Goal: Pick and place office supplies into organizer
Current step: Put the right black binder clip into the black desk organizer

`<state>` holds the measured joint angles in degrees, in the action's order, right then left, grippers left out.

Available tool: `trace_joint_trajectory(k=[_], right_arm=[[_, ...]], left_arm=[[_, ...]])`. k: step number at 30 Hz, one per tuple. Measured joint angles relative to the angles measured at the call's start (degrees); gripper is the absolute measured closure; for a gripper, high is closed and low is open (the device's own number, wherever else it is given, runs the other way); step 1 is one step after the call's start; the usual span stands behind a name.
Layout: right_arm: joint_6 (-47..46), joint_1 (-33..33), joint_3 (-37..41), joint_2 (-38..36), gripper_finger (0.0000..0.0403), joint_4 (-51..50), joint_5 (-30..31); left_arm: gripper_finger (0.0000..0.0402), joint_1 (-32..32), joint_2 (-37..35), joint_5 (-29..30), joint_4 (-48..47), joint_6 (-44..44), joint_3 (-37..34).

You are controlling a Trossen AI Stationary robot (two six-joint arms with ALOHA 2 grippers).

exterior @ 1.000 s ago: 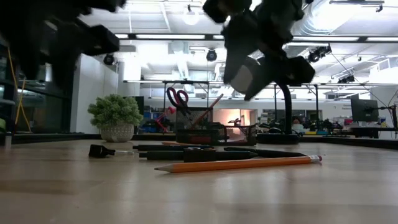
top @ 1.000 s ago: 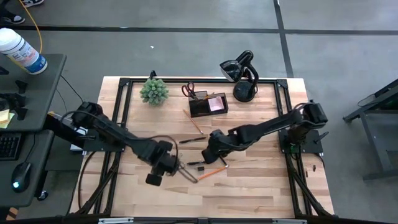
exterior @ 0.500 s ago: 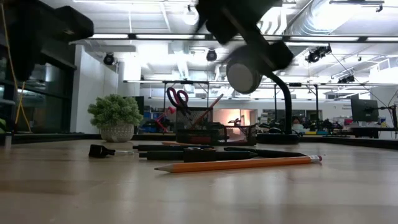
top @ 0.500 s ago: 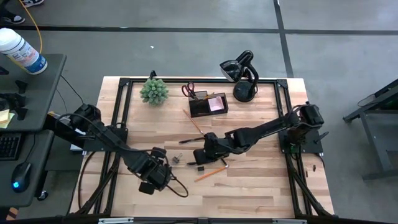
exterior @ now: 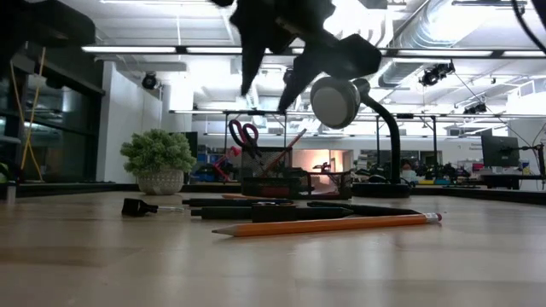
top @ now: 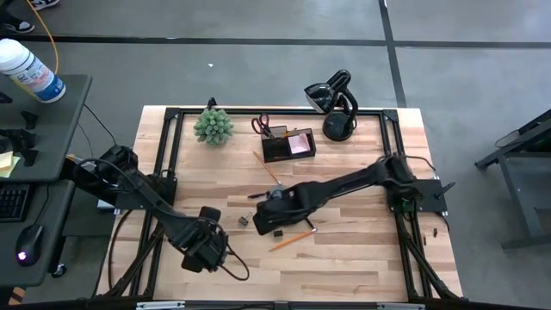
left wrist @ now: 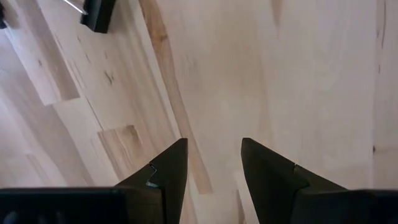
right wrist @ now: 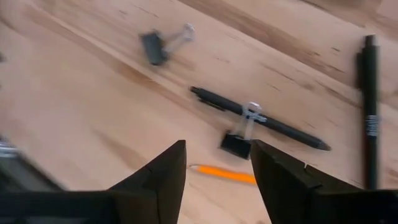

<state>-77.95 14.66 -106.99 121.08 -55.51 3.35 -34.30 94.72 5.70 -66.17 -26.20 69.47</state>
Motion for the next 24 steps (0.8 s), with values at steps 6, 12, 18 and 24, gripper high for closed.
trace_joint_trajectory(k=[6,12,18,24], right_arm=[[-0.41,-0.91,-7.17,7.72,0.0258,-7.10,-3.36],[-0.19,-1.69,-7.41,10.43,0.0261,-6.86,-9.13],[-0.03,-1.07,-7.42,11.47,0.0261,-7.01,-6.31],[-3.48,-0.63,-7.42,11.47,0.0261,-8.10,-3.93]], left_arm=[[0.0263,0.10,0.00,0.59,0.00,-1.20,0.00],[0.0263,0.09,0.00,1.39,0.09,-1.24,0.00],[0.0263,0.13,0.00,2.51,0.15,-1.24,0.00],[0.0263,0.13,0.00,2.94,0.20,-1.22,0.00]])
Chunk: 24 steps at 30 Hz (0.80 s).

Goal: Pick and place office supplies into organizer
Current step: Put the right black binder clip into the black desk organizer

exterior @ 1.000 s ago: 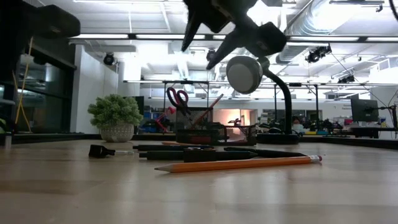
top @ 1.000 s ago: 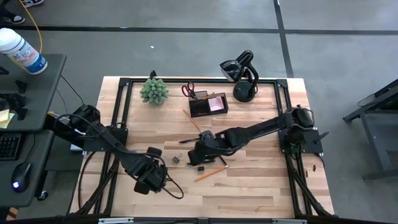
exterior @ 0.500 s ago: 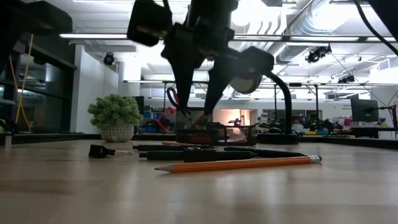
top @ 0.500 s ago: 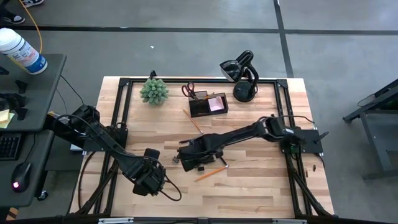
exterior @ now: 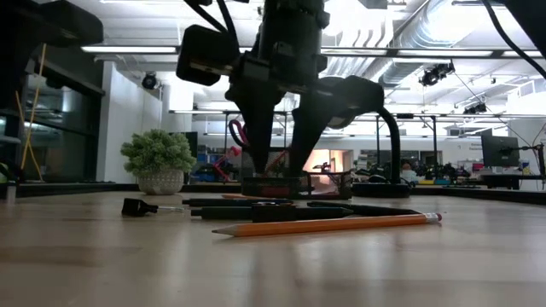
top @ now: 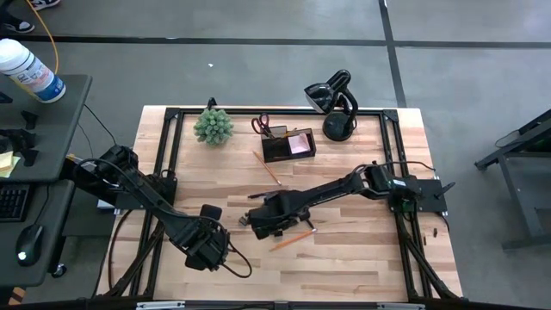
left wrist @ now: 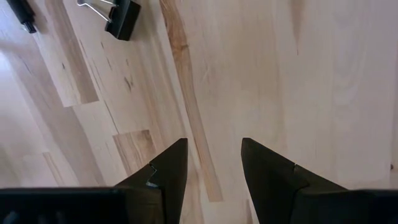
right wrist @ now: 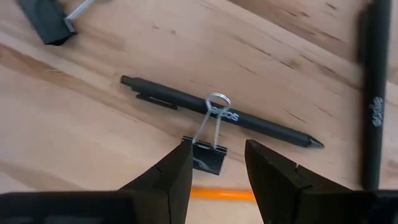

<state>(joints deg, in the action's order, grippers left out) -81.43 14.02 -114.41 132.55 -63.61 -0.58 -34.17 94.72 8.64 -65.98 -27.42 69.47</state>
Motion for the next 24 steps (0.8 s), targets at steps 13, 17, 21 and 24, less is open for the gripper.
trace_joint_trajectory(k=[13,17,21,24], right_arm=[[-9.41,1.48,2.27,-0.02,0.0261,-0.63,0.91],[-9.99,1.31,3.80,0.00,0.0261,0.72,0.26],[-10.01,1.26,3.78,-0.02,0.0261,2.12,1.11],[-10.03,1.24,3.78,-0.02,0.0261,2.64,1.09]], left_arm=[[0.0263,0.02,0.00,1.43,0.02,0.25,0.00],[0.0263,0.02,0.00,2.09,0.04,0.37,0.00],[0.0263,0.02,0.00,2.37,0.04,0.37,0.00],[0.0263,0.02,0.00,2.59,0.05,0.37,0.00]])
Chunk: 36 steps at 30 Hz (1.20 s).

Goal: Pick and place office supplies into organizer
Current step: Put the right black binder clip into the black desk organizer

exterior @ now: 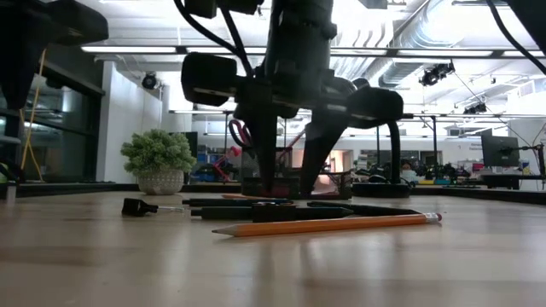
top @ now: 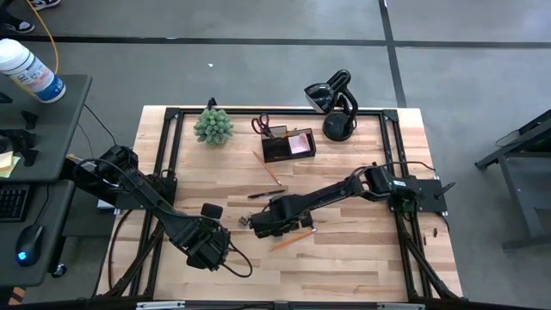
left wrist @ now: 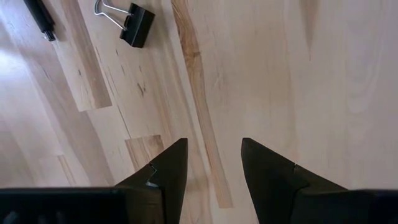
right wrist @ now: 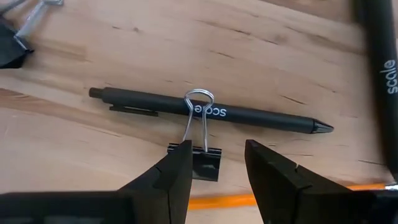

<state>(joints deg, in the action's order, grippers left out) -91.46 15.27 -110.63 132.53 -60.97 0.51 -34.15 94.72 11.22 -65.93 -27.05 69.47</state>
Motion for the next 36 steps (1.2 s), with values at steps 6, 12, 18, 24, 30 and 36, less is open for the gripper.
trace_joint_trajectory(k=[6,12,18,24,30,36], right_arm=[[0.00,-0.23,0.00,0.00,0.0261,0.52,1.57],[0.11,-0.31,0.00,0.00,0.0261,0.44,1.90],[0.11,-0.28,0.00,0.34,0.0261,0.28,1.38],[0.00,-0.28,-0.04,1.88,0.0261,0.72,0.44],[-0.02,-0.24,-0.04,2.58,0.0268,0.64,0.51],[0.83,-0.22,-0.04,2.58,0.0302,0.94,1.55]], left_arm=[[0.0263,0.00,-0.02,0.10,0.02,-0.02,0.00],[0.0263,0.00,-0.02,0.39,0.04,-0.02,0.00],[0.0263,0.00,-0.02,0.44,0.04,-0.02,0.00],[0.0263,0.00,-0.06,0.55,0.06,-0.04,0.00],[0.0263,0.00,-0.07,0.52,0.06,-0.09,0.00],[0.0263,0.00,-0.07,0.52,0.06,-0.09,0.00]])
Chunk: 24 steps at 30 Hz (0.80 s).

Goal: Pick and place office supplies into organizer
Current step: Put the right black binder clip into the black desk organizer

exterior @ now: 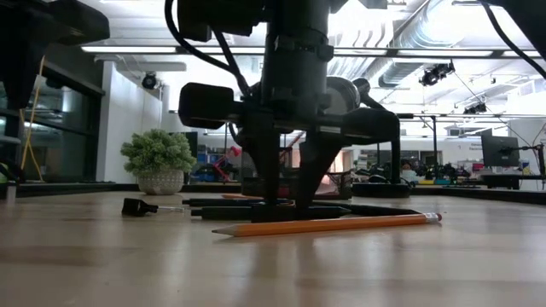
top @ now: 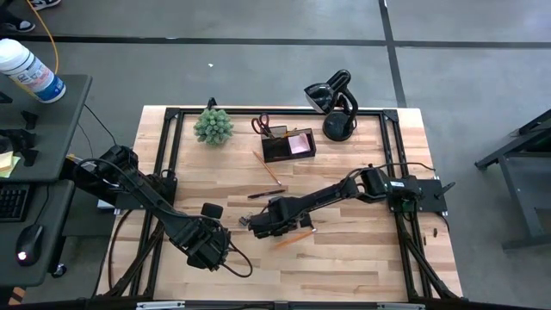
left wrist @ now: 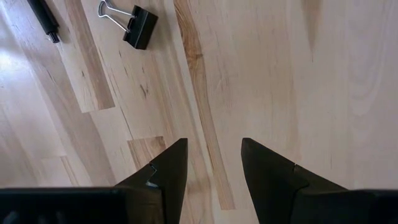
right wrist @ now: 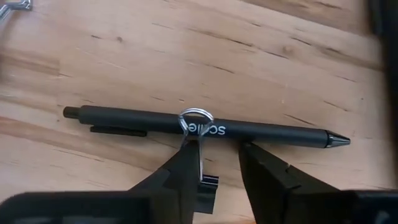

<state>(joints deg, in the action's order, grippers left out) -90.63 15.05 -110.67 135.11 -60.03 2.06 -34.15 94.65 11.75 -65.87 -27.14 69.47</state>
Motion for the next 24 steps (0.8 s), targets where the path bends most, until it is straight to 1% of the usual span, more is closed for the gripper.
trace_joint_trajectory(k=[3,6,8,17,24], right_arm=[[0.80,0.09,0.00,0.00,0.0336,1.17,0.14],[1.59,0.09,0.00,0.00,0.0380,2.71,0.38],[2.50,0.11,0.00,0.00,0.0396,3.70,0.30],[3.23,0.42,-0.31,-0.31,0.0400,3.81,0.92],[6.73,0.24,-5.38,-0.33,0.0401,1.23,3.81]], left_arm=[[0.0263,0.00,0.00,0.00,0.00,0.02,-0.01],[0.0263,0.00,0.00,0.22,0.00,0.02,-0.01],[0.0263,0.00,0.00,0.27,0.00,0.02,-0.01],[0.0263,0.00,0.00,0.31,0.00,0.00,-0.02],[0.0263,0.00,0.00,0.33,-0.02,-0.02,-0.02]])
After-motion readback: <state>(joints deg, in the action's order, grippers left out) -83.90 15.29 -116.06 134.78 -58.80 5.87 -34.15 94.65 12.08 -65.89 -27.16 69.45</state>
